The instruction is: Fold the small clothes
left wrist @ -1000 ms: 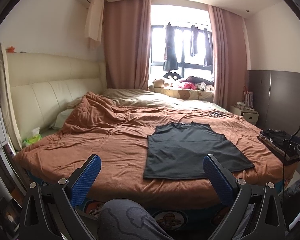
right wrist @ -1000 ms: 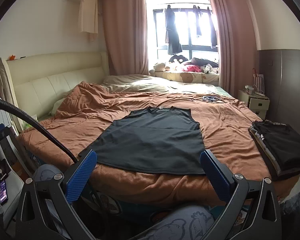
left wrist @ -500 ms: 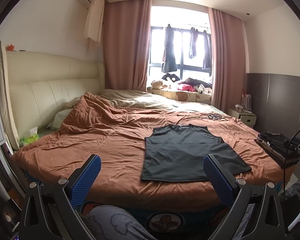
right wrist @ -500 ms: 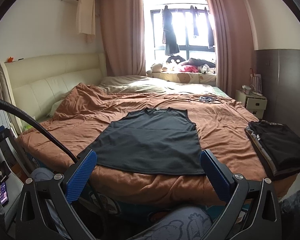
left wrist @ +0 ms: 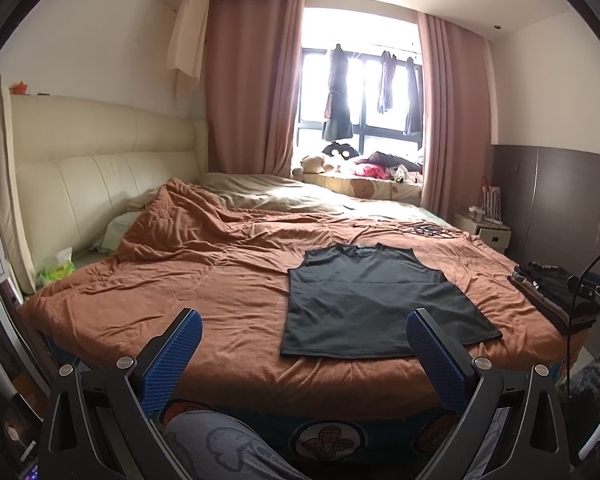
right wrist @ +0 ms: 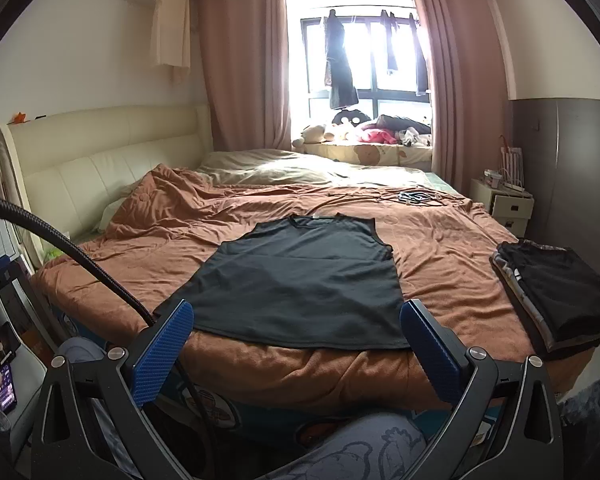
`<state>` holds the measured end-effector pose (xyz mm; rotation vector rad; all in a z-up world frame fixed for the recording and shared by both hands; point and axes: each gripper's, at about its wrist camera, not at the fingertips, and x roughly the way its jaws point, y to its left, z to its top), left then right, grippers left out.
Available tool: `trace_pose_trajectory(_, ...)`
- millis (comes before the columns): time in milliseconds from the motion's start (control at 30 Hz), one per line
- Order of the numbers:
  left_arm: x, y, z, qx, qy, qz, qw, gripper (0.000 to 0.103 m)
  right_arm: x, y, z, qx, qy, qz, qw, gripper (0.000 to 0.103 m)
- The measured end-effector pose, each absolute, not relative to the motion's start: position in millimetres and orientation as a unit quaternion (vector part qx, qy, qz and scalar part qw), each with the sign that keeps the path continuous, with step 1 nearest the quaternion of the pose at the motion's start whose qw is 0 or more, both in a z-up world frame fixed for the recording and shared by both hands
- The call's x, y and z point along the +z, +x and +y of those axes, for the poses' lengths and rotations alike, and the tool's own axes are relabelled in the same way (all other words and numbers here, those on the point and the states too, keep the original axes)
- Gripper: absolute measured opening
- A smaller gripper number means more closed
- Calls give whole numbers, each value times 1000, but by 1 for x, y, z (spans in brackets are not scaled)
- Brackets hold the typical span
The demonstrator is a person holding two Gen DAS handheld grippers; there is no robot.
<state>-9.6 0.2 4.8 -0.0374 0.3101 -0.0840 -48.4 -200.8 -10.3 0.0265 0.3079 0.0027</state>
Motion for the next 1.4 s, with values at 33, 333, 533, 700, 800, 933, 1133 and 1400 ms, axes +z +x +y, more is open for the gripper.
trace_pose_trajectory(33,4,-10,1,-42,-20,154,987,103,-10,-48,-201,2,13,153,988,103)
trace_pose_trajectory(333,3,-5,8,-43,-24,161,986,103,-10,-44,-204,-1,16,156,988,103)
trace_pose_trajectory(533,1,14,14,-51,-23,166,985,103,-13,-24,-213,-8,32,160,987,103)
trace_pose_trajectory(700,-12,45,21,-59,-35,179,981,103,-22,2,-219,-20,32,173,984,103)
trace_pose_trajectory(800,-23,70,25,-66,-47,195,977,100,-28,27,-225,-27,32,192,980,103)
trace_pose_trajectory(933,-41,105,25,-64,-50,229,970,91,-33,61,-235,-33,47,213,975,103)
trace_pose_trajectory(1133,-74,159,24,-70,-53,288,954,80,-40,110,-248,-47,61,251,965,91)
trace_pose_trajectory(1400,-120,221,28,-86,-67,364,925,58,-54,150,-267,-76,75,295,949,79)
